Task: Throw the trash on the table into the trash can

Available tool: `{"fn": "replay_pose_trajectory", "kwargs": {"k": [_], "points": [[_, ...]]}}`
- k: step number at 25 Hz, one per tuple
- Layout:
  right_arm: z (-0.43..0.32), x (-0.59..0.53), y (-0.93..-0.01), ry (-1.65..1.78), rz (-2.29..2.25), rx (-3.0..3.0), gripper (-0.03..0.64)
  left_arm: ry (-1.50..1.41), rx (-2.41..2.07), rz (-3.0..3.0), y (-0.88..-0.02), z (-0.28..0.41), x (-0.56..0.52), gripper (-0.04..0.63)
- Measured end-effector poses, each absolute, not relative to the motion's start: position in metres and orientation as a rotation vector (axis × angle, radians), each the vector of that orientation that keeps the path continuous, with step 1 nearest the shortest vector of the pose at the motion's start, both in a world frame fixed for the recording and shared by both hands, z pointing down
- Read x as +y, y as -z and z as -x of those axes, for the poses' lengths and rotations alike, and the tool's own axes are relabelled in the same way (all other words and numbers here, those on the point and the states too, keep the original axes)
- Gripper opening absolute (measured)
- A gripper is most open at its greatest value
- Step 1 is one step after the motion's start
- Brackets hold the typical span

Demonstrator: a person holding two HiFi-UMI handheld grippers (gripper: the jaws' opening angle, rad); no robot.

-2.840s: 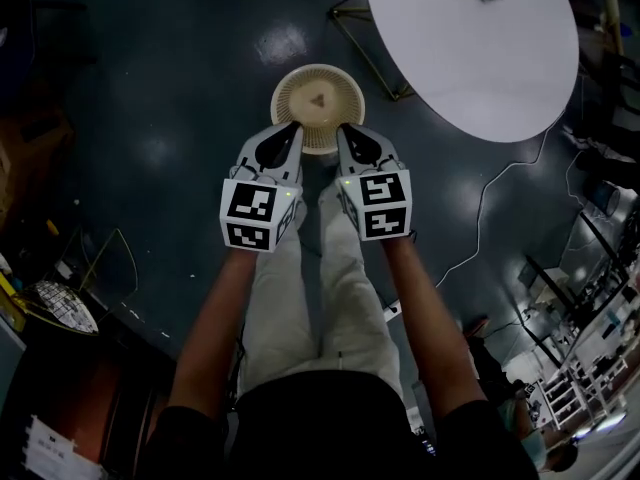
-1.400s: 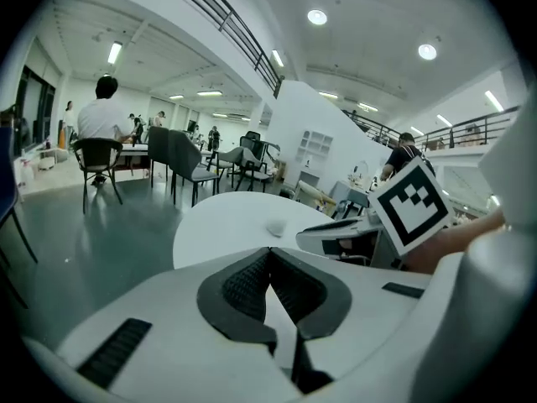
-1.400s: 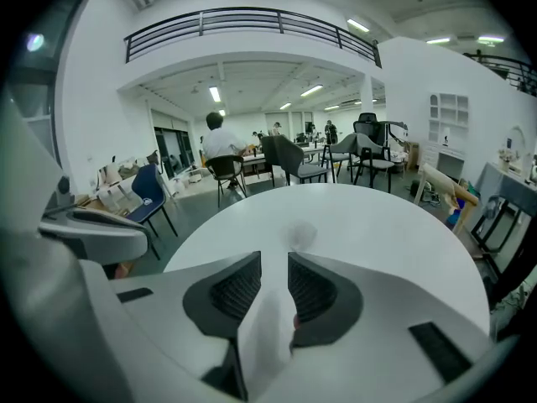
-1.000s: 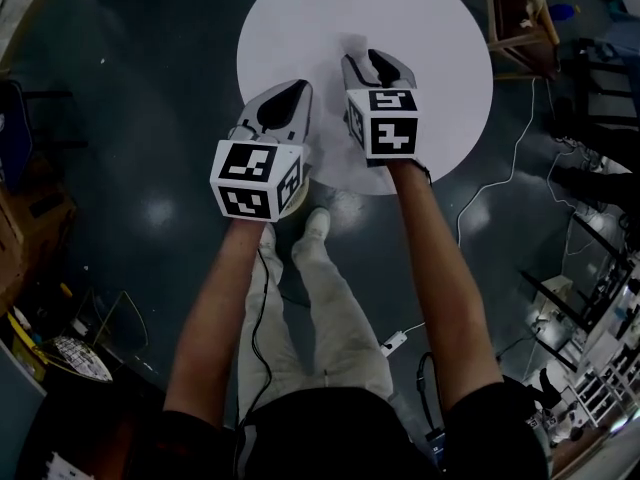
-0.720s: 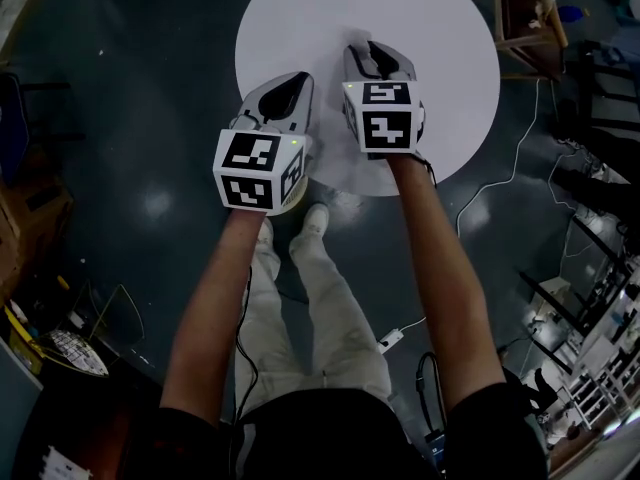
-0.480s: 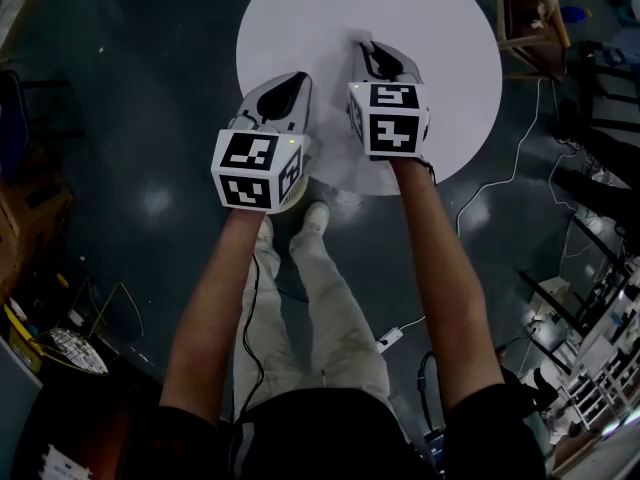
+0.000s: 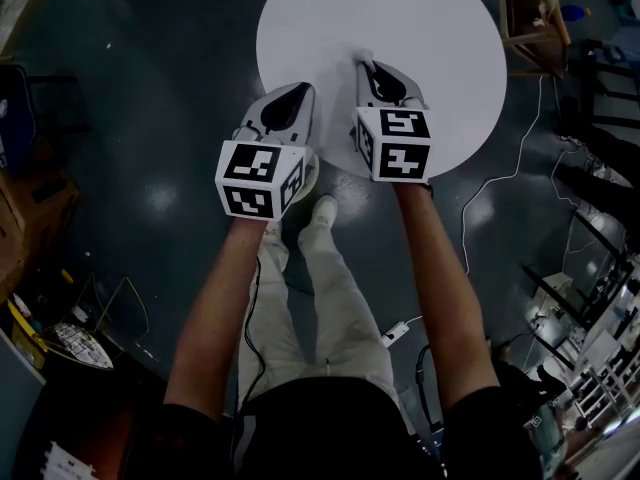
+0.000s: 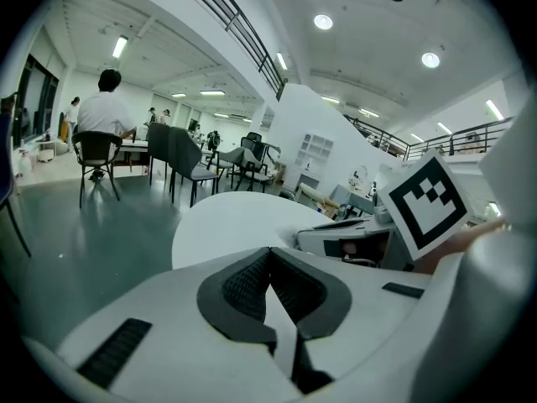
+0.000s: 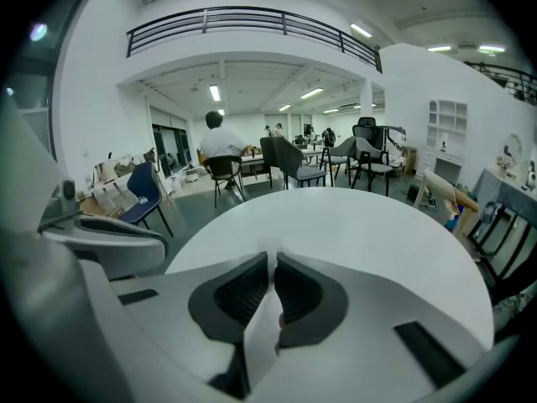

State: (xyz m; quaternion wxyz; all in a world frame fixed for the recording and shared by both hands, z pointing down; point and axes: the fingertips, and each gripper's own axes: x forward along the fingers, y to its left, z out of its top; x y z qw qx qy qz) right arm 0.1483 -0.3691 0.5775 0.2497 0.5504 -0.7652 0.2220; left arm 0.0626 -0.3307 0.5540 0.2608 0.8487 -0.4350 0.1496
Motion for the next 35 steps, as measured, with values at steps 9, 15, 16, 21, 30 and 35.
{"fn": "replay_pose_trajectory", "kwargs": {"k": [9,15,16,21,30,35], "points": [[-0.085,-0.306,-0.559,-0.673,-1.447,-2.138,0.037,-0.460,-1.208,-2.265,-0.548,0.013,-0.279,0.015],[-0.043,-0.266,-0.565,-0.684,-1.397,-2.160,0.037,-0.471,-1.226,-2.216,-0.563,0.050,-0.241,0.015],[-0.035,-0.259,-0.567,-0.690,-1.386,-2.163,0.037,-0.473,-1.226,-2.210,-0.566,0.055,-0.235,0.015],[-0.003,-0.227,-0.580,-0.716,-1.326,-2.171,0.037,-0.489,-1.217,-2.196,-0.577,0.074,-0.209,0.015],[0.029,-0.175,-0.637,-0.773,-1.252,-2.122,0.037,-0.517,-1.188,-2.138,-0.628,0.099,-0.165,0.015],[0.043,-0.155,-0.687,-0.807,-1.216,-2.092,0.037,-0.503,-1.158,-2.097,-0.668,0.107,-0.146,0.015]]}}
